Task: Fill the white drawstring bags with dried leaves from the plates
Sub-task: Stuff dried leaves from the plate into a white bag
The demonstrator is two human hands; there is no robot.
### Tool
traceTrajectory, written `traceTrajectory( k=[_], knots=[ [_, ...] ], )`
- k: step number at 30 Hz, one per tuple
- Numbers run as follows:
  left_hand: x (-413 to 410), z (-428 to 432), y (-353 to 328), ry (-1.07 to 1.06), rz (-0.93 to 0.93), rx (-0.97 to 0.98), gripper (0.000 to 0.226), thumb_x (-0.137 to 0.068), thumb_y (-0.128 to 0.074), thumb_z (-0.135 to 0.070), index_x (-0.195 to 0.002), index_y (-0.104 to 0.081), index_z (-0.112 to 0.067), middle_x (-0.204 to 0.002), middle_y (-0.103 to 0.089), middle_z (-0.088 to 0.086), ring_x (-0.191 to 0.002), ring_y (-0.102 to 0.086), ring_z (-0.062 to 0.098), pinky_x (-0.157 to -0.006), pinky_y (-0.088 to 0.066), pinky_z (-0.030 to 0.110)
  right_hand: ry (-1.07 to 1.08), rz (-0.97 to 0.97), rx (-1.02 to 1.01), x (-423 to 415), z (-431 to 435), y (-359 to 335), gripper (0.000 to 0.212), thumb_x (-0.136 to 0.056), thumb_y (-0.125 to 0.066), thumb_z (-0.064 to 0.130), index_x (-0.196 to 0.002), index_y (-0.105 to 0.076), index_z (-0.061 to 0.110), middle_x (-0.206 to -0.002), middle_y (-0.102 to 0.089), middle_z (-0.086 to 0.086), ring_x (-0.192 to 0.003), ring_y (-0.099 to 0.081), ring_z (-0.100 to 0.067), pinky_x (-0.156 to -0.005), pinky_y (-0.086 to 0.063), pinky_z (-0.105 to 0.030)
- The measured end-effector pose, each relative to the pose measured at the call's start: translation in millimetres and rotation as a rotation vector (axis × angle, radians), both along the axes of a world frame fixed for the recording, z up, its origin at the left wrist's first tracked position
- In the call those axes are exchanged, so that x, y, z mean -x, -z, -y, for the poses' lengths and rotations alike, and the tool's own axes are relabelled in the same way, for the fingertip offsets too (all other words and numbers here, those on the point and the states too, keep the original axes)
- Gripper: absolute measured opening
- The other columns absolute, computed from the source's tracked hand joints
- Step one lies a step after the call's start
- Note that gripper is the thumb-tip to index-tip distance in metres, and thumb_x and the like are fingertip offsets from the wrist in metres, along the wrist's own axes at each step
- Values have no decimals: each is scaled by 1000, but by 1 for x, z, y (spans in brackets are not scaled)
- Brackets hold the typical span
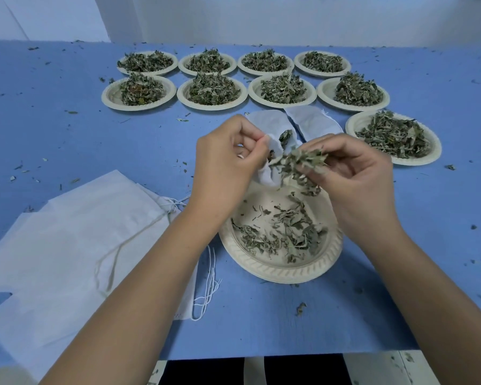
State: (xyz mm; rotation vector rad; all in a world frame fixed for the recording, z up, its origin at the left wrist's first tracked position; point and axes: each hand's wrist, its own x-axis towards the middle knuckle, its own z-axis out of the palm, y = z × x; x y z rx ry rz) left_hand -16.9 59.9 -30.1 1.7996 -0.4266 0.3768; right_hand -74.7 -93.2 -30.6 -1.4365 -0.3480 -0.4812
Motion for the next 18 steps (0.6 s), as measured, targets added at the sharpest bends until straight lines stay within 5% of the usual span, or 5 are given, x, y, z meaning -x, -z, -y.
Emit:
traceTrajectory(
  k=[4,8,12,18],
  knots=[
    [3,5,0,103,-74,51,20,-89,-69,-9,-75,-62,-22,-56,-62,-3,-48,-54,27,-52,-47,22,110,-31,-14,-2,-5,6,24,-69,-75,-5,-80,-63,13,-81,-72,9,-82,-68,-5,-77,-54,-18],
    [7,6,1,194,-85,83,18,-88,-67,-6,-76,-62,-18,-52,-60,-12,-44,-51,1,-50,-40,11,384,19,372,-2,-5,15,22,-79,-69,-6,-86,-69,14,-86,-70,8,-87,-68,-8,-81,-55,-26],
    [10,7,1,243,-73,64,14,-88,-67,-5,-79,-63,-13,-50,-58,-14,-43,-52,-1,-51,-39,8,503,202,663,-5,-3,17,19,-75,-68,-12,-87,-74,2,-86,-71,-2,-81,-66,-10,-79,-54,-22],
    [7,6,2,158,-88,92,22,-88,-66,-6,-74,-60,-21,-52,-62,-9,-47,-57,12,-51,-44,16,335,93,581,-4,1,10,34,-83,-69,-2,-115,-63,7,-112,-56,4,-102,-59,-5,-91,-50,-19]
  ],
)
